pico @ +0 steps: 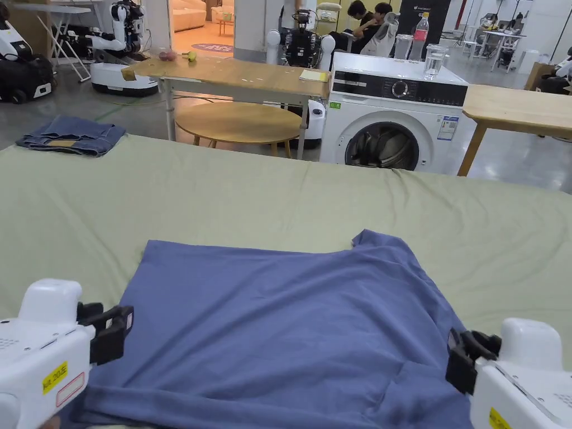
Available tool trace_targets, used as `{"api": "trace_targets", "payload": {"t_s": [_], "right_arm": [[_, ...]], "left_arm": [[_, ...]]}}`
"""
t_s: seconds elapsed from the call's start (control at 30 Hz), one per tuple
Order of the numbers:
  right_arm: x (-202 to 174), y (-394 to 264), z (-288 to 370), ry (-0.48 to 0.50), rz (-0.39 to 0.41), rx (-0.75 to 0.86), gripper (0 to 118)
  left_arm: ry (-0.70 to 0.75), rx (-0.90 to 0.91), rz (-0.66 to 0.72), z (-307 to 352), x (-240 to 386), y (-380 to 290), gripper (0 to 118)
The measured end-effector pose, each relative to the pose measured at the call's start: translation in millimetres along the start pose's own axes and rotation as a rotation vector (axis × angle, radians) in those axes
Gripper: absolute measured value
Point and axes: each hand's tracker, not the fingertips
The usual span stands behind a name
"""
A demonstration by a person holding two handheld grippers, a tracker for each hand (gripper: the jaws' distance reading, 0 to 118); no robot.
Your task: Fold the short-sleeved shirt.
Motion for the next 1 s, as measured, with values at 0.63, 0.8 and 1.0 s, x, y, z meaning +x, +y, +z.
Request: {"api": "trace_targets", "payload": {"t_s": [0.63, 0.8, 1.0], "right_arm": [[-25, -11, -16, 0.041, 0.040, -0.052, 0], [-25, -19, -23, 0.046, 0.057, -0.100, 0], [-21, -32, -26, 0.048, 0.065, -0.142, 0]], "left_arm": [[-0.008, -0.361, 0.075, -5, -40, 12, 20], [0.057, -0.501, 0.151, -16, -73, -3, 52], [0.093, -0.667, 0.257, -47, -87, -46, 63]]}}
